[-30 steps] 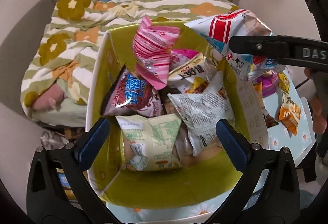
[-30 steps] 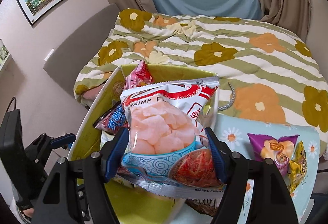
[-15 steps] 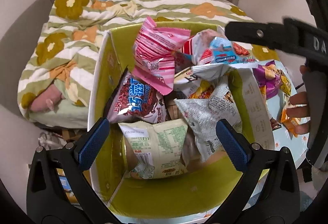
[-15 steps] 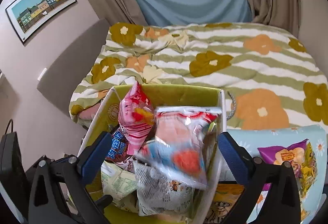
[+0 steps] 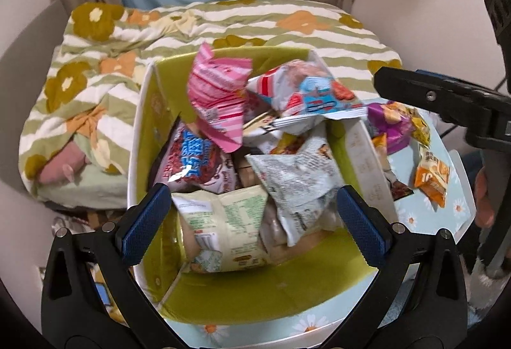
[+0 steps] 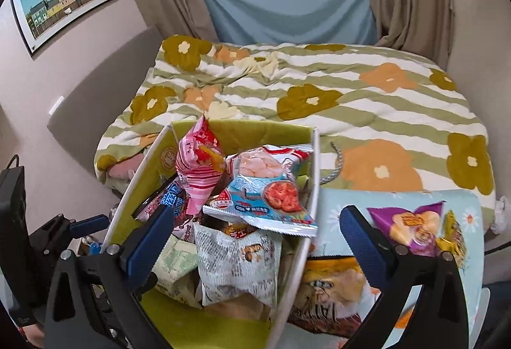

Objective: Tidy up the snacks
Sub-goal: 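Move both tools back from the box toward the remaining snacks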

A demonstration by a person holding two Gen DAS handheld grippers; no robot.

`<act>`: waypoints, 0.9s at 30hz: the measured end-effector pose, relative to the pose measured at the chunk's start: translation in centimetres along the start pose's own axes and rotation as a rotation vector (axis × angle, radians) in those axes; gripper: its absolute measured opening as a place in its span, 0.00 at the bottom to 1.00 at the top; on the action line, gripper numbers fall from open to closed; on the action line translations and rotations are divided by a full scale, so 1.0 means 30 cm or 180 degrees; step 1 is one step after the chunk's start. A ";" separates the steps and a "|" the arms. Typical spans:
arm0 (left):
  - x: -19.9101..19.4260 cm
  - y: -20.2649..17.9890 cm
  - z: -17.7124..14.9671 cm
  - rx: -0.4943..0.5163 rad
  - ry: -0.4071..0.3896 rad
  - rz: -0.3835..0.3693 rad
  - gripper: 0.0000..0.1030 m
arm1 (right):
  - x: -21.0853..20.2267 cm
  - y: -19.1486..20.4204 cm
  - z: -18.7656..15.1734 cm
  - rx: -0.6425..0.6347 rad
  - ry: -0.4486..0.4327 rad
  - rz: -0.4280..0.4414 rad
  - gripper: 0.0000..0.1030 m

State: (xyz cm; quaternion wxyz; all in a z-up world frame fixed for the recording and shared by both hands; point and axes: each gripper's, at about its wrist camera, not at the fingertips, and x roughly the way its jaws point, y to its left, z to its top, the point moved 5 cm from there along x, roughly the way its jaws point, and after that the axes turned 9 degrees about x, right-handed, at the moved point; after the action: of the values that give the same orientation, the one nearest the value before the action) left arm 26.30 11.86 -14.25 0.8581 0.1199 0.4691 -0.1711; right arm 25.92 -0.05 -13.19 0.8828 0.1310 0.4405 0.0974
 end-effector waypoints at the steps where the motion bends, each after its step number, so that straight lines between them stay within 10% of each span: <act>1: -0.010 -0.018 0.006 0.0050 -0.0018 0.0008 1.00 | -0.024 -0.007 -0.003 -0.0004 -0.0017 0.0000 1.00; 27: 0.070 -0.651 0.129 -0.0123 -0.0057 0.0122 1.00 | -0.381 -0.640 -0.138 -0.0234 -0.0124 -0.0089 1.00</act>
State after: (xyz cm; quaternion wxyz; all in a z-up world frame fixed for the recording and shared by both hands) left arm 22.40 -7.75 -14.86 0.8675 0.1107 0.4623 -0.1465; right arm 16.91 -20.91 -13.05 0.8966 0.0942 0.4212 0.0986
